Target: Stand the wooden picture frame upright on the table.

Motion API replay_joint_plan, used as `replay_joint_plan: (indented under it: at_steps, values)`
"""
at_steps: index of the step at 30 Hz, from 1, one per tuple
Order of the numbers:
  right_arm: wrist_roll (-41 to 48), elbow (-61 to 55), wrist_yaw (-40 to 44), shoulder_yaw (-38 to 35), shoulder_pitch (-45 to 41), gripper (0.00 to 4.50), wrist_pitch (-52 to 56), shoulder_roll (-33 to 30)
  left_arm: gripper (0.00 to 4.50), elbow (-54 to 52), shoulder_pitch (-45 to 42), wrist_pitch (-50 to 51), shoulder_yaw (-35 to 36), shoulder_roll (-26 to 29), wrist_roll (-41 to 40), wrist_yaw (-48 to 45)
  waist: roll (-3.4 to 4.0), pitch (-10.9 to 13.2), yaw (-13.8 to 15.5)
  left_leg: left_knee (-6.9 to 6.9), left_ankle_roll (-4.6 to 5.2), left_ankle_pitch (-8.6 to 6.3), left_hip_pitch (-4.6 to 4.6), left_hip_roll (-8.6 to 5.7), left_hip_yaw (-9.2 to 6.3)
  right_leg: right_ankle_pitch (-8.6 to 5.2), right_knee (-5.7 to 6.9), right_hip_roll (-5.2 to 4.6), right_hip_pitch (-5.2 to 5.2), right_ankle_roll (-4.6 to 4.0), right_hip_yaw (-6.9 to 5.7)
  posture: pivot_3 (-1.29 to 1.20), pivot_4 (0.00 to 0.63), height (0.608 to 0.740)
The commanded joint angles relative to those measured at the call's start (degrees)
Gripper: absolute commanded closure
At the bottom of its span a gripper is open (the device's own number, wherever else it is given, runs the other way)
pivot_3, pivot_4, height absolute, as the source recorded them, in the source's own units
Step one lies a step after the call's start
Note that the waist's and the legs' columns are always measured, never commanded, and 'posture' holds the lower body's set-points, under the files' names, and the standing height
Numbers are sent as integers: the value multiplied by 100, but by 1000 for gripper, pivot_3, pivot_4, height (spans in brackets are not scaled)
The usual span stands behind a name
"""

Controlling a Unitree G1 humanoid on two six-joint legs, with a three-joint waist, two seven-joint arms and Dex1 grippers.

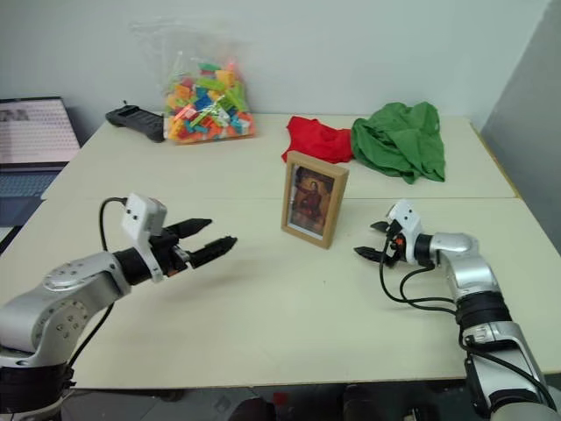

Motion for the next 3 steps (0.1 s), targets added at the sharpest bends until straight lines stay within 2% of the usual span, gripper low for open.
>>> replay_joint_plan:
  at_steps: [1,3]
  values:
    - [1315,-2623,231,-650,181,49,1834,-671,0,1292,-1170,-40,-205,809,273,-1280,7,13,-9,0,-1,1,-13,4,-13,0,8,11,-15,-1,-9,0,150,740]
    - [1670,-3284,42,-779,327,49,2437,-772,0,1713,-1549,-253,-424,890,490,-1652,9,13,-15,-1,0,0,-7,8,-16,-2,10,15,-12,-5,-10,0,150,740]
